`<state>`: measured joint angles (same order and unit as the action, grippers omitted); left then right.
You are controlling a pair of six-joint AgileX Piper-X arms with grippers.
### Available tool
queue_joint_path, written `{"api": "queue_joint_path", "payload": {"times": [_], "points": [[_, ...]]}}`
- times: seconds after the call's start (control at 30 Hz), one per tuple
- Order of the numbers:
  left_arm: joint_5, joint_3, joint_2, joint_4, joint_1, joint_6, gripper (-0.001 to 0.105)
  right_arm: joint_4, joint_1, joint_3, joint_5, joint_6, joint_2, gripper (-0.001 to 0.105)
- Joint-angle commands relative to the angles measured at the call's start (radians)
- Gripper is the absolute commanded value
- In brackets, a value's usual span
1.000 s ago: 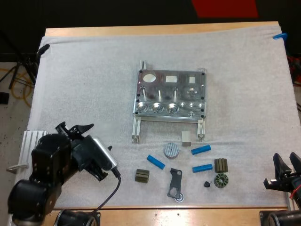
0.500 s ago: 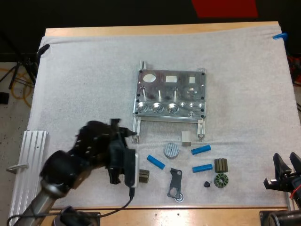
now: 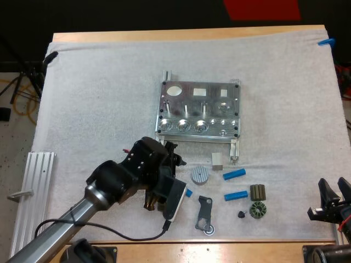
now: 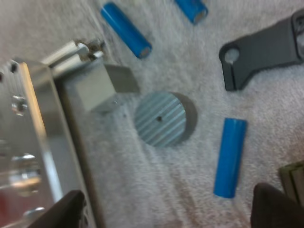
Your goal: Load cells from right to left
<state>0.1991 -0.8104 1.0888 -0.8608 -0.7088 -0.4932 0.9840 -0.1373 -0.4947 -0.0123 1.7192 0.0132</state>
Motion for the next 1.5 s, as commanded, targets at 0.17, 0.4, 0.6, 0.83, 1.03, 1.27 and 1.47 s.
{"api": "queue_joint_path", "payload": {"times": [0.17, 0.4, 0.6, 0.83, 1.03, 1.27, 1.47], "points": [[-0.027, 0.016, 0.090, 0.037, -0.004, 0.005, 0.068, -0.012, 0.005, -0.003, -0.011, 0.013, 0.018, 0.044], [-0.036, 0.016, 0.170, 0.122, -0.004, 0.005, 0.068, -0.012, 0.005, -0.003, -0.011, 0.013, 0.018, 0.044], [-0.038, 0.016, 0.225, 0.098, -0.002, 0.005, 0.068, -0.012, 0.005, -0.003, -0.011, 0.013, 0.018, 0.044], [-0.034, 0.061, 0.276, 0.104, -0.001, 0.005, 0.068, -0.012, 0.005, -0.003, -0.011, 0.013, 0.018, 0.044], [-0.034, 0.109, 0.301, 0.133, -0.001, 0.005, 0.068, -0.012, 0.005, -0.003, -0.011, 0.013, 0.018, 0.044], [-0.038, 0.113, 0.325, 0.194, -0.001, 0.001, 0.068, -0.012, 0.005, -0.003, -0.011, 0.013, 0.018, 0.044], [-0.038, 0.113, 0.358, 0.214, -0.001, -0.003, 0.068, -0.012, 0.005, -0.003, -0.011, 0.013, 0.018, 0.044]]}}
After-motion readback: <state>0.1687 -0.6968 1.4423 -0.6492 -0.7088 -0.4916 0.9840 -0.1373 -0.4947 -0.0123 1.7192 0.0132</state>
